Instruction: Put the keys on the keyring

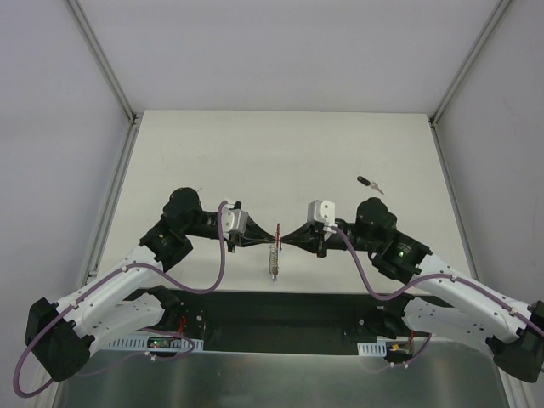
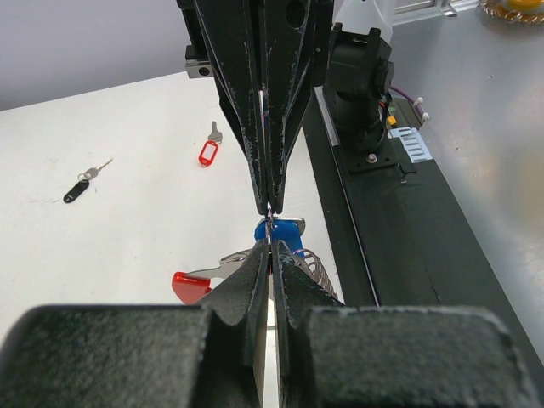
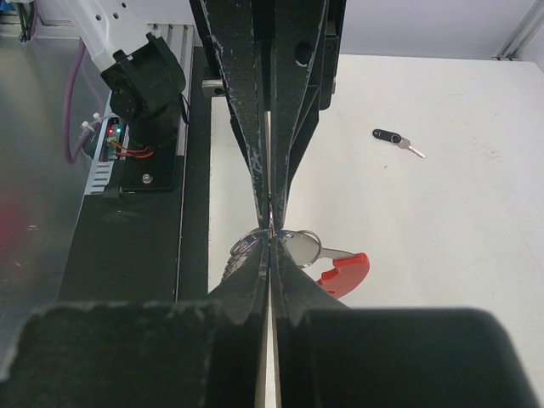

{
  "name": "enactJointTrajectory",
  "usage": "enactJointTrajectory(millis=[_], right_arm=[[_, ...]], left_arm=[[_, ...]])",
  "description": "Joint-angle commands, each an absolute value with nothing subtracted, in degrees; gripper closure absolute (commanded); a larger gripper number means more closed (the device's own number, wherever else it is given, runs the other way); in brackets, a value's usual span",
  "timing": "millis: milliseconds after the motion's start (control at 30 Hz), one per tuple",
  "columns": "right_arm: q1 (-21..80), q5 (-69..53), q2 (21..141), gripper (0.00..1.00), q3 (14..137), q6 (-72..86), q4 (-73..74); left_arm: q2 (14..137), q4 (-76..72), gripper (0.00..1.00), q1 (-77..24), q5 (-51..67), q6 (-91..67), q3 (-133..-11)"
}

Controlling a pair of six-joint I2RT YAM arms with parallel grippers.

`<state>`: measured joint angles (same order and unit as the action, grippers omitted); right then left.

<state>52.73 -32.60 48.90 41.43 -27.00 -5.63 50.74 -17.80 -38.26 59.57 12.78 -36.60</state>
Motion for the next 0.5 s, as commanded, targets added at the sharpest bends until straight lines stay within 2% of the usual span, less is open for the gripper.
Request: enactJointTrajectory(millis=[0,467], right_arm=[[52.6,-32.8,47.6,0.99,41.2,-26.7,-9.5],[52.6,-31.8,47.0,0.99,41.0,-27.5,-8.3]], left_arm=[[50.5,-21.9,1.00,-38.6,62.1,12.5,-36.9],[50.7,-22.4,1.00,-38.6,62.0,12.1,-36.8]])
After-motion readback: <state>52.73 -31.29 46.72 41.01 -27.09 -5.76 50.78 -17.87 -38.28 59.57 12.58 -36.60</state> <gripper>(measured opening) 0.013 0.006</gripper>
